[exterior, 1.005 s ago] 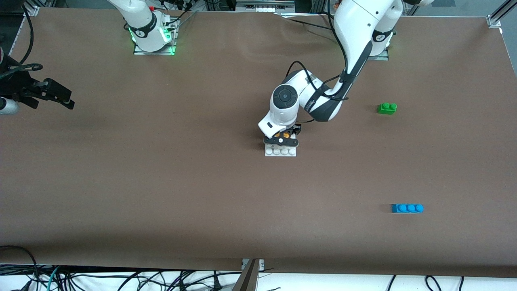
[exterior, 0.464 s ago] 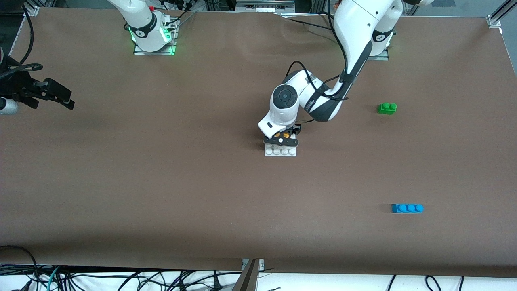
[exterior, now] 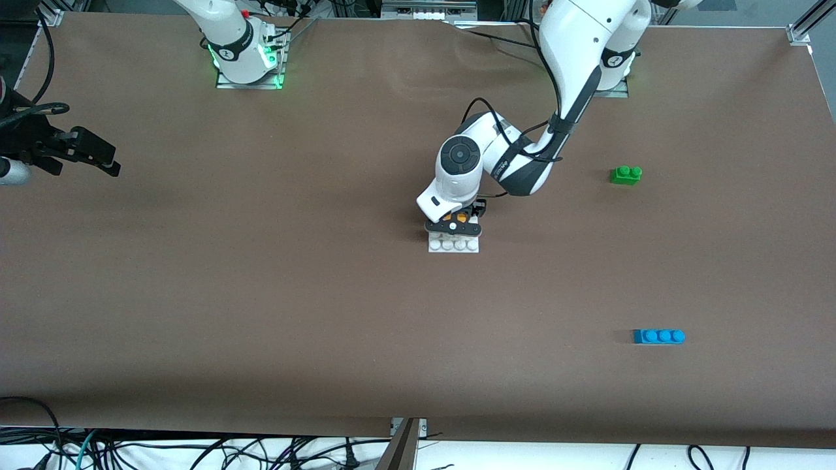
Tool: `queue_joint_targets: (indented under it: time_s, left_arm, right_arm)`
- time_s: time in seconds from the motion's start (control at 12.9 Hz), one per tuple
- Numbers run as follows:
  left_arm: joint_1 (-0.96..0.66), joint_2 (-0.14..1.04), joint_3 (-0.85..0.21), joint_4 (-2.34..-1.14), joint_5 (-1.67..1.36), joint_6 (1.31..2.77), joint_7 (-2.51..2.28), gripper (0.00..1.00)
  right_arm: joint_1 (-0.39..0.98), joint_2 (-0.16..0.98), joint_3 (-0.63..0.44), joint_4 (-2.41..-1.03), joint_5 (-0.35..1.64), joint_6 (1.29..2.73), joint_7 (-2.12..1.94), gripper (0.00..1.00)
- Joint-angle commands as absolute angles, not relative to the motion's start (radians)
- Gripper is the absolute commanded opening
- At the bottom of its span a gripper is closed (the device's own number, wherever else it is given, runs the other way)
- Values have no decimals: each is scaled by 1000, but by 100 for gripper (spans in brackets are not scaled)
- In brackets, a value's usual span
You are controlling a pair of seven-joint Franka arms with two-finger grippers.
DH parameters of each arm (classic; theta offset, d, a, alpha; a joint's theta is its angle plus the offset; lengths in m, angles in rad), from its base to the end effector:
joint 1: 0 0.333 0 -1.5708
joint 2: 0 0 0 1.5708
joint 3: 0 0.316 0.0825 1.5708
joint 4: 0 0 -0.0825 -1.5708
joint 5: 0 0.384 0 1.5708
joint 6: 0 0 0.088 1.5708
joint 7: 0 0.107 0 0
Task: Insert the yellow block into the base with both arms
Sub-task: 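Lower and press the yellow block onto the base studs with the left gripper, then open the left gripper and lift it away from the base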
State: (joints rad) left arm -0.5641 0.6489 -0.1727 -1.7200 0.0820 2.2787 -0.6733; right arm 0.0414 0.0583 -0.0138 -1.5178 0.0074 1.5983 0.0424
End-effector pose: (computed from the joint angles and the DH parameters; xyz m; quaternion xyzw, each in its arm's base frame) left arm 0.4989 -0.4365 0.2084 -0.9980 0.0445 0.0448 0.0084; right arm 0.5753 0.0169 0.6191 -0.9999 0.0074 -0.0110 0.0037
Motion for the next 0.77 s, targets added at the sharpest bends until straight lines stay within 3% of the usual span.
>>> queue_joint_targets:
  time_s: [0.0,0.31,0.7]
  left_arm:
    - [-575,626,-172,-1703,74,2264,-686,100]
    - [-561,504,-184,-1695,16,2155,-683,100]
    - [-408,258,-180,-1695,12,2071,-669,100]
  right_arm:
    - [40,57,-11,-1509,12,1588,44,99]
    - [41,57,-11,-1509,12,1589,44,99]
    - [41,57,-11,-1509,12,1589,46,99]
